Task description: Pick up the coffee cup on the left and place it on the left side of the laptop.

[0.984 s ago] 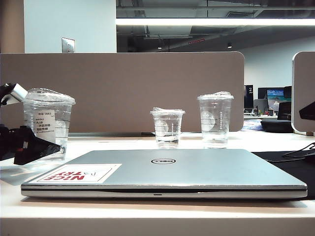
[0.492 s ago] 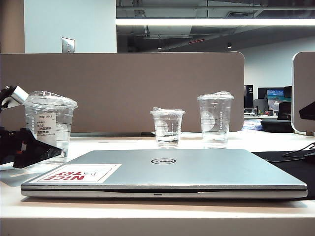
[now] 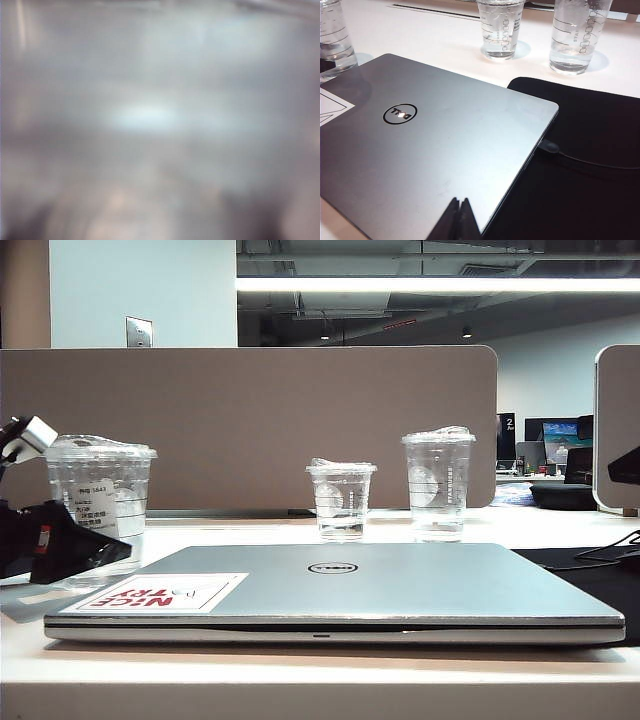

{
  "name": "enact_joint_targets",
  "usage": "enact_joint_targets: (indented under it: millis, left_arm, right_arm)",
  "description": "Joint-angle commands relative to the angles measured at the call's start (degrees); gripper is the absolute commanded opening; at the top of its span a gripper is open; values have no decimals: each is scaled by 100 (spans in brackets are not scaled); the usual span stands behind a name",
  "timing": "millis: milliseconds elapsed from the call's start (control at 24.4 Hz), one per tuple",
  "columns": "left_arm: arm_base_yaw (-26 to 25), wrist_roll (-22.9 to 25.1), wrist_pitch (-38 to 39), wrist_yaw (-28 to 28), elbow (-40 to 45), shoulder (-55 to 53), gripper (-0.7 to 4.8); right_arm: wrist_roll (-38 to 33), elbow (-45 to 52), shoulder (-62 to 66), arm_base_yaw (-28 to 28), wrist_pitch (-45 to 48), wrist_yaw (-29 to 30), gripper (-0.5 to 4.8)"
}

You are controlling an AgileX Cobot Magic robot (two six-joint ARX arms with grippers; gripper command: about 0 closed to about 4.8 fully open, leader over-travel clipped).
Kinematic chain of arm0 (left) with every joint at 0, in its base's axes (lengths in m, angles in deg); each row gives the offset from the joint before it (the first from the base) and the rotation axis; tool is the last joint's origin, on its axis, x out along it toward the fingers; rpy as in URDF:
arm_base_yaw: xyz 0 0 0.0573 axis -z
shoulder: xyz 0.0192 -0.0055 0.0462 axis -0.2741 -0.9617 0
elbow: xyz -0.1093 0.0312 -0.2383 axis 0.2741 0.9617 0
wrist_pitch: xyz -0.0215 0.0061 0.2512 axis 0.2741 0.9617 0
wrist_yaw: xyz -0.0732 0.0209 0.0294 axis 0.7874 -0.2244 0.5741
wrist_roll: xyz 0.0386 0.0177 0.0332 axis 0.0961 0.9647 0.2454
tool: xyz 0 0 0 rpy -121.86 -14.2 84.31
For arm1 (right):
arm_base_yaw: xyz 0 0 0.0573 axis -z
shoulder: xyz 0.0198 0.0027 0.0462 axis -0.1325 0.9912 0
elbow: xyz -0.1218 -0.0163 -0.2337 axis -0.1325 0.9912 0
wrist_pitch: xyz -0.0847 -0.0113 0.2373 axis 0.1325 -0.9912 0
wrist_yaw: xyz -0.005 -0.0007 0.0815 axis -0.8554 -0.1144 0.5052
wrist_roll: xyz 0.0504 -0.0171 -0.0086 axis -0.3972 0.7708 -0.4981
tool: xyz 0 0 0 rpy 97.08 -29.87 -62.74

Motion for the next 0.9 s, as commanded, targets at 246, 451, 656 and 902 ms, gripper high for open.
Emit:
enact_joint_targets:
  millis: [246,451,656,902]
  left_arm:
    - [-321,-282,-579,63,483,39,473]
    - [-562,-348,-597,55,798,142,479]
    - [-892,-345,-599,-118,1482,782,479]
    - [-1287,-352,-599,-527,2179,2413,-12]
  right_arm:
    - [9,24,0,-7,98,-4,-5]
    - [9,24,0,-7,98,-4,-5]
    - [9,24,-24,-9,101,-4,-5]
    - [9,24,-129,-11,101,-4,-5]
